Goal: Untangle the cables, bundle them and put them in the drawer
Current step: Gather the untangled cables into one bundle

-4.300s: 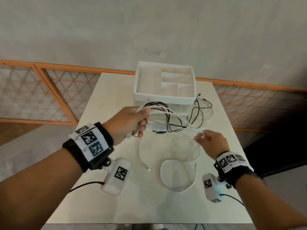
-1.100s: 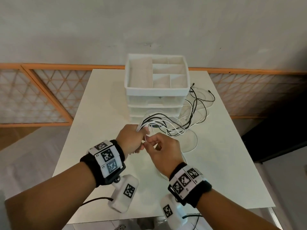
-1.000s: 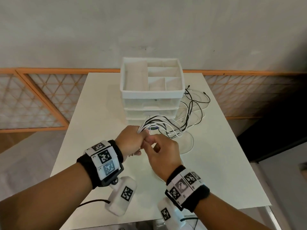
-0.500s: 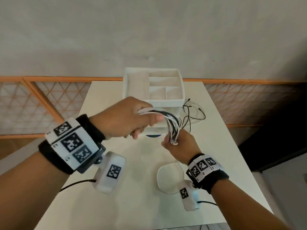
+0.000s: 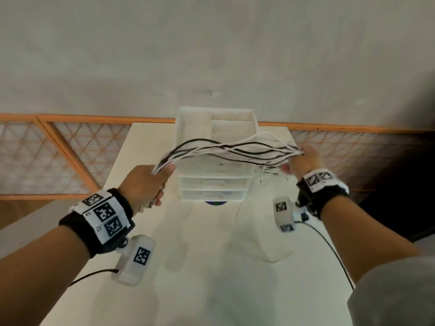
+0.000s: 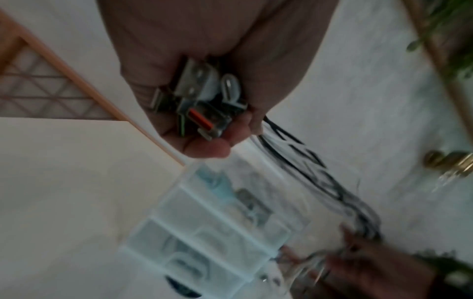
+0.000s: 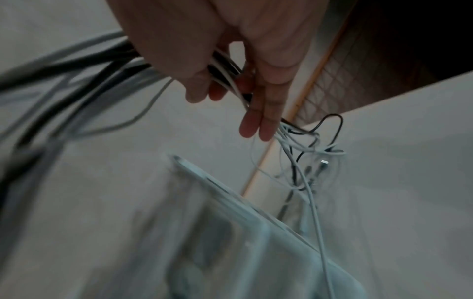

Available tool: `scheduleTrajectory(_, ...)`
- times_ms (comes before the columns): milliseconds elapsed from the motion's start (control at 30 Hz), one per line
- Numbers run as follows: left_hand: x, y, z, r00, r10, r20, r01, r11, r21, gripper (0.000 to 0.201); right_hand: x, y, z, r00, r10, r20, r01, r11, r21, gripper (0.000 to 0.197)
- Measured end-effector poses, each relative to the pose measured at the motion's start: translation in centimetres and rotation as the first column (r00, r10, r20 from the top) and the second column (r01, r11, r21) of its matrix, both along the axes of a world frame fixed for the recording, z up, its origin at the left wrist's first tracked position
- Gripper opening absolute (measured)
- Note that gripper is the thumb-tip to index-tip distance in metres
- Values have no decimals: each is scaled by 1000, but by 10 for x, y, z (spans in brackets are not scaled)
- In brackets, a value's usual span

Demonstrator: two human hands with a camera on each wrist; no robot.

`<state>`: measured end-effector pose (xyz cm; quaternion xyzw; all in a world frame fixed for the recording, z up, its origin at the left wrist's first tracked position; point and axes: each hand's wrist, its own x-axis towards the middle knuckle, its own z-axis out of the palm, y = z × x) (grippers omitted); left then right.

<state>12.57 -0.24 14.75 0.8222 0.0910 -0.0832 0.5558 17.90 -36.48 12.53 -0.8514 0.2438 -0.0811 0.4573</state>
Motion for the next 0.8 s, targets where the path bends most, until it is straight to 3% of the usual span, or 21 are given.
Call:
scheduleTrajectory(133, 3, -1, -16, 999, -12, -46, 14, 999, 37, 41, 23, 8, 57, 900, -2, 435, 30, 998, -58, 33)
scheduleTrajectory(233, 10, -2, -17, 999, -10, -36, 12, 998, 56, 44, 27, 9, 67, 815, -29, 579, 75, 996, -54, 24)
scheduleTrajectory(300, 14, 2, -17, 1000, -8, -14, 9, 997, 82, 46, 25, 4, 64, 790, 33, 612, 72, 986, -147, 21)
scheduleTrajectory(400, 17, 9, -22, 1000, 29, -1, -29, 993, 117, 47, 10, -4, 35, 861, 199, 468, -14, 929, -370, 15)
scheduleTrajectory(467, 16, 13, -27, 999, 42, -13, -40, 989, 142, 49, -8, -11, -10, 944, 243, 225, -126, 893, -433, 10)
scheduleTrajectory(533, 14, 16, -30, 999, 25, -41, -18, 988, 154, 48, -34, -16, -60, 970, 245, -4, -222, 870, -441, 12)
scheduleTrajectory(600, 10, 15, -31, 997, -18, -75, 31, 985, 168, 46, -64, -16, -100, 911, 310, -270, -398, 830, -390, 31)
scheduleTrajectory(667, 6, 12, -31, 991, -81, -111, 102, 974, 204, 41, -81, -11, -114, 769, 374, -518, -572, 764, -297, 53)
scheduleTrajectory(700, 3, 10, -30, 984, -116, -136, 144, 966, 216, 39, -83, -7, -112, 755, 368, -543, -580, 761, -291, 59)
scheduleTrajectory(733, 1, 6, -29, 974, -151, -166, 186, 958, 218, 36, -83, -2, -105, 791, 354, -499, -545, 779, -311, 62)
scheduleTrajectory(800, -6, -1, -27, 954, -212, -213, 257, 942, 214, 31, -84, 19, -78, 895, 363, -259, -433, 847, -309, 61)
